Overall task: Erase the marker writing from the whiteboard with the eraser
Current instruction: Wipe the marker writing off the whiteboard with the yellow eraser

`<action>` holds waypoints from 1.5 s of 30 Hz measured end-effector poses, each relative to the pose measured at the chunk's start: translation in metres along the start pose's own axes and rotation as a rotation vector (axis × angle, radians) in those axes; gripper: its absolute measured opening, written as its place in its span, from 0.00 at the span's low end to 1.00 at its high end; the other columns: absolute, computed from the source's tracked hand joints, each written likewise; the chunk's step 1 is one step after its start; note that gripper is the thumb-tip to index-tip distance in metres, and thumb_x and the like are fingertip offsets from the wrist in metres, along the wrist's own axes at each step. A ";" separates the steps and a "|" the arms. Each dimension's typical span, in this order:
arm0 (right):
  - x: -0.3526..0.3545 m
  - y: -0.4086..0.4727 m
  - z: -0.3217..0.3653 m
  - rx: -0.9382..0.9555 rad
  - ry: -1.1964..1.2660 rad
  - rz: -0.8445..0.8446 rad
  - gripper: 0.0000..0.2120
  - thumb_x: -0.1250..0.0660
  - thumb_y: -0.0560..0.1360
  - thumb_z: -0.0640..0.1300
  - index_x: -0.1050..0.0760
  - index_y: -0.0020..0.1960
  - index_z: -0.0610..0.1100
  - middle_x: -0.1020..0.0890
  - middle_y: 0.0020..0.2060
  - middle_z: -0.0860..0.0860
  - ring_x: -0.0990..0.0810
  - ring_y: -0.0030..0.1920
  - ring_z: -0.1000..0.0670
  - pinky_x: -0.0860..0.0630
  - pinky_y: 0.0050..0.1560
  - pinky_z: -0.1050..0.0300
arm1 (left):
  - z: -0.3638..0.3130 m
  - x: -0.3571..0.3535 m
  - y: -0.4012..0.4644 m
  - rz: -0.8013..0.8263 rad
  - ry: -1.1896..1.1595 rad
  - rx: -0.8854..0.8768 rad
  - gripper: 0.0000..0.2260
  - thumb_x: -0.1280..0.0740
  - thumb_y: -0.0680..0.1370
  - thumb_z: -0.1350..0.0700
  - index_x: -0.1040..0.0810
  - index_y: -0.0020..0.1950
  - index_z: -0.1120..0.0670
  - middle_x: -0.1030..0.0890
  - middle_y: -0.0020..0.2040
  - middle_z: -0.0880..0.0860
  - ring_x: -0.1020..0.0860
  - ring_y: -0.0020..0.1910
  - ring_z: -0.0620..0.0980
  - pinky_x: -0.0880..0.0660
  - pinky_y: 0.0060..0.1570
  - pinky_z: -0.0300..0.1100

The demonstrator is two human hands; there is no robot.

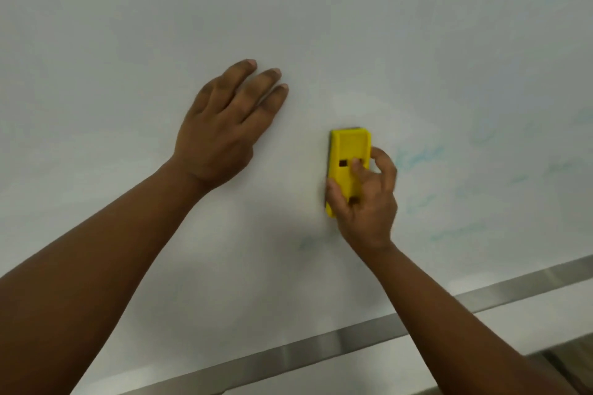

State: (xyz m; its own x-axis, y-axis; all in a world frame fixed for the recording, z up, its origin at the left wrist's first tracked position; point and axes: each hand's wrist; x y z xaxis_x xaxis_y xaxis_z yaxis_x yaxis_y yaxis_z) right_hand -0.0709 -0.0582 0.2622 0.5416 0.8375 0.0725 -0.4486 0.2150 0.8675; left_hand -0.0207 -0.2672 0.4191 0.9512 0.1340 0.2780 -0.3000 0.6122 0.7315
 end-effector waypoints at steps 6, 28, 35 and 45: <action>0.020 0.043 -0.017 -0.213 0.066 -0.227 0.23 0.34 0.79 0.55 0.29 0.67 0.42 0.32 0.72 0.38 0.33 0.71 0.58 0.32 0.59 0.69 | -0.019 -0.008 0.015 -0.005 -0.010 -0.022 0.22 0.44 0.79 0.69 0.23 0.70 0.58 0.21 0.68 0.58 0.23 0.65 0.64 0.26 0.58 0.55; 0.061 0.087 -0.091 -0.131 0.060 -0.330 0.19 0.32 0.80 0.49 0.28 0.67 0.44 0.27 0.71 0.36 0.25 0.69 0.40 0.30 0.65 0.46 | -0.112 -0.057 0.090 -0.096 -0.029 0.008 0.23 0.41 0.79 0.70 0.22 0.70 0.55 0.19 0.63 0.54 0.25 0.60 0.58 0.27 0.53 0.51; 0.087 0.079 -0.119 -0.174 0.078 -0.247 0.20 0.31 0.79 0.49 0.24 0.67 0.40 0.27 0.73 0.39 0.24 0.65 0.44 0.29 0.64 0.50 | -0.114 -0.056 0.092 -0.070 -0.021 -0.013 0.23 0.44 0.79 0.70 0.23 0.70 0.56 0.18 0.62 0.54 0.28 0.58 0.56 0.26 0.50 0.51; 0.097 0.082 -0.128 -0.084 0.050 -0.156 0.19 0.31 0.79 0.49 0.24 0.67 0.42 0.27 0.73 0.38 0.23 0.59 0.50 0.27 0.62 0.49 | -0.141 -0.064 0.129 -0.016 -0.038 -0.016 0.24 0.51 0.81 0.67 0.25 0.72 0.58 0.21 0.66 0.56 0.30 0.61 0.58 0.30 0.53 0.52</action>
State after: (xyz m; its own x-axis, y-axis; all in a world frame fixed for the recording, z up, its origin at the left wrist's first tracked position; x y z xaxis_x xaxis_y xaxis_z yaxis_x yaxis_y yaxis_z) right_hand -0.1460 0.1049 0.2775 0.5738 0.8145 -0.0861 -0.4212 0.3836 0.8218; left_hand -0.1099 -0.0875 0.4080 0.9524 0.0946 0.2898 -0.2832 0.6267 0.7260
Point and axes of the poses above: each hand's wrist, its own y-axis towards the middle knuckle, its own x-axis out of the back of the hand, z = x × y
